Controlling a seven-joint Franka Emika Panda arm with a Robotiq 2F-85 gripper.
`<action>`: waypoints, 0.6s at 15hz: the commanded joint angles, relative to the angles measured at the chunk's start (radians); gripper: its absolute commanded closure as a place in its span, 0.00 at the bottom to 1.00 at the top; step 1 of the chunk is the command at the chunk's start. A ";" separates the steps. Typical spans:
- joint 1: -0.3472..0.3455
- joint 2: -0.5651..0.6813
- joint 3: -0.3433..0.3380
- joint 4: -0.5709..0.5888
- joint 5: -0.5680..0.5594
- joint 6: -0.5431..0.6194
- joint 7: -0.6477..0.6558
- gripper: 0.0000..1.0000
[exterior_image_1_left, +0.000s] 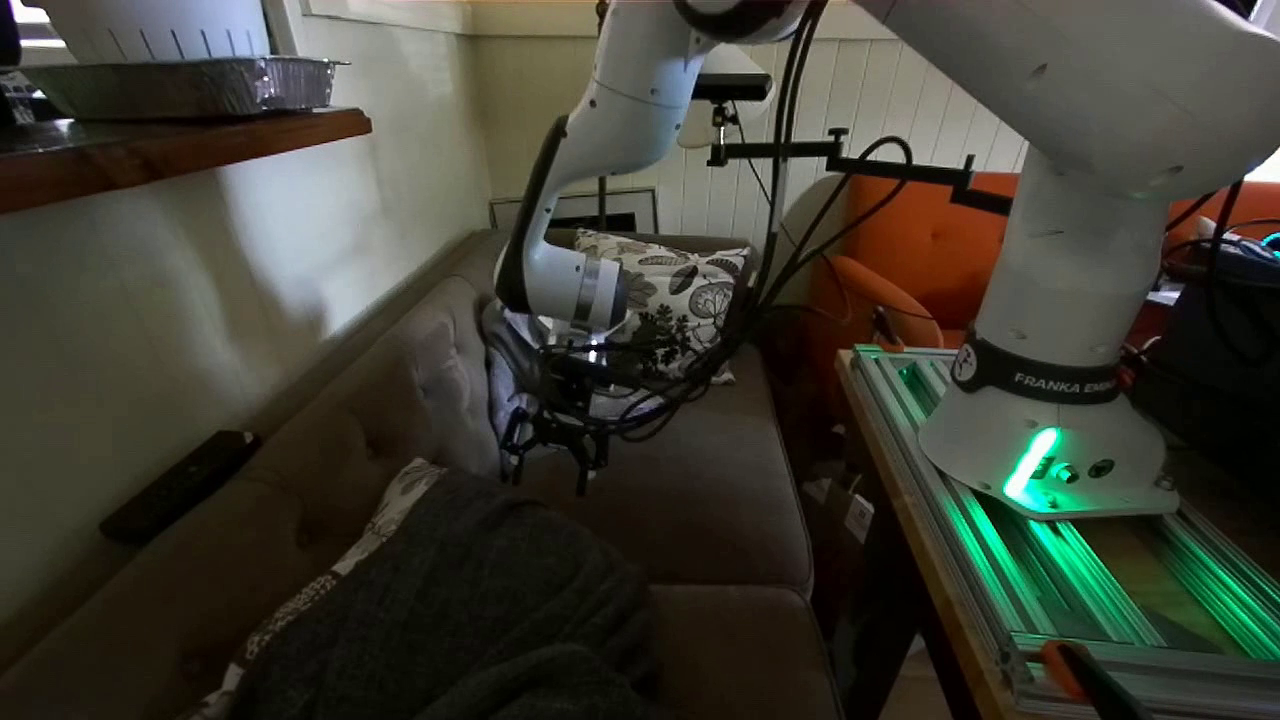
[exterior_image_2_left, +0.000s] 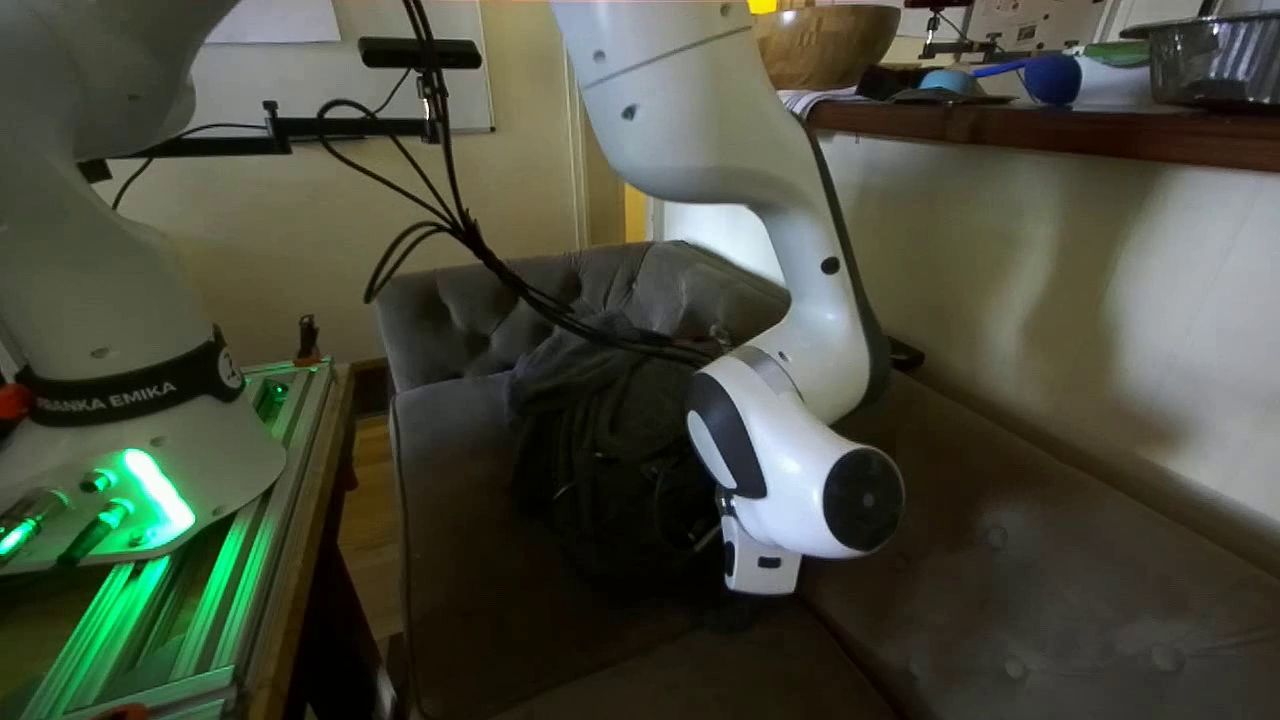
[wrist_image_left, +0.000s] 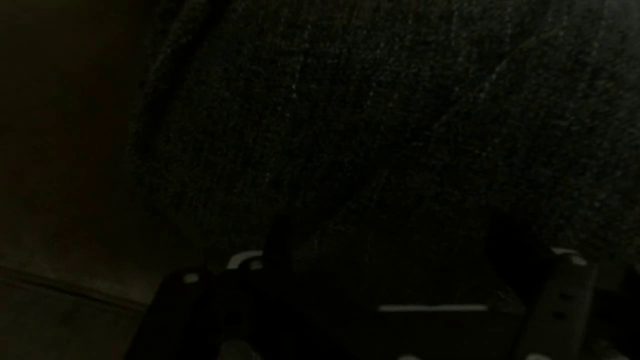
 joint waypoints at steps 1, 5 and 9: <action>0.013 0.173 -0.014 0.213 0.009 -0.110 0.162 0.00; -0.021 0.281 -0.017 0.328 0.071 -0.113 0.290 0.00; -0.021 0.367 -0.041 0.414 0.075 -0.133 0.412 0.00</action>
